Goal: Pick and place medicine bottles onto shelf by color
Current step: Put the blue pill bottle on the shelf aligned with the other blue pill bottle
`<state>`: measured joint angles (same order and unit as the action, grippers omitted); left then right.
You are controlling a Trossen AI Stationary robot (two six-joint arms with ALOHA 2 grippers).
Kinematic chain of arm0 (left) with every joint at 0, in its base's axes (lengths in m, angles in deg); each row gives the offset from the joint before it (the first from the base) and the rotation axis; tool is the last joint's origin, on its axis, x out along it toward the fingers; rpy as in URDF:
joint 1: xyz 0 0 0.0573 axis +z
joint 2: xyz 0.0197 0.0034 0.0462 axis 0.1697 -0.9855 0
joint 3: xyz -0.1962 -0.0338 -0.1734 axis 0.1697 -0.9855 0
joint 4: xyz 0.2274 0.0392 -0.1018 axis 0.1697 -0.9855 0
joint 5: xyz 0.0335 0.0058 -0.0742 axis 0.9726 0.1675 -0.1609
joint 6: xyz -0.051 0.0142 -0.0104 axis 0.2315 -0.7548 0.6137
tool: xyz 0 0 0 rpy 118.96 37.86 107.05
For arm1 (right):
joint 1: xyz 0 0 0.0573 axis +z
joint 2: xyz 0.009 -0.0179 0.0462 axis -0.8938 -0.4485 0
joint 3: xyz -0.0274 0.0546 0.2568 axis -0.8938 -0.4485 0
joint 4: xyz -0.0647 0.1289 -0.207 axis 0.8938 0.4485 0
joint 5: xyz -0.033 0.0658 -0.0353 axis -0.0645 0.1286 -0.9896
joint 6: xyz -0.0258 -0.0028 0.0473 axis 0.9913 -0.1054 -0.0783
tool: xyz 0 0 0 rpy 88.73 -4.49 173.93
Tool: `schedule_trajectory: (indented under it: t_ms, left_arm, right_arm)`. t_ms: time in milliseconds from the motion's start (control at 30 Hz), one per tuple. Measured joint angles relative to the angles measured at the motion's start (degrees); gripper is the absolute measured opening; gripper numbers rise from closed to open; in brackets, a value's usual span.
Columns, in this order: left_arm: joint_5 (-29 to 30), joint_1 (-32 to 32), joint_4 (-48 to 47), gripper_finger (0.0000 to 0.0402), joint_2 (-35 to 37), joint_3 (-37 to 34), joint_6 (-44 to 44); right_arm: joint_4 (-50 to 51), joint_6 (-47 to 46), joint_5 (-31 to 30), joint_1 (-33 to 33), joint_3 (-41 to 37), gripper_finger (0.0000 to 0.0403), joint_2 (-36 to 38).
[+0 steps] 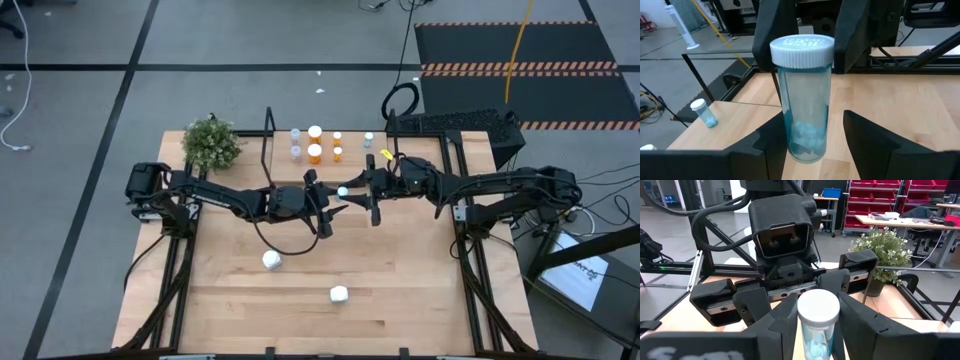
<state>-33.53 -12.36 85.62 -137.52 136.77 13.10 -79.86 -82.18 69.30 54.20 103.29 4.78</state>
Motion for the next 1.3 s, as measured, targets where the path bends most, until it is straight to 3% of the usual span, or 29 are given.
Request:
schedule_trajectory:
  t_ms: [1000, 1300]
  left_arm:
    - [0.00, 0.37, 0.24, 0.0184, 0.02, 0.00, 2.69]
    - [0.04, 0.37, 0.26, 0.0124, 0.04, 0.00, 2.69]
  right_arm:
    - [0.03, 2.03, 0.01, 0.00, 0.00, 0.0121, 0.00]
    - [0.06, 2.24, 0.21, 0.02, 0.00, 0.0121, 0.00]
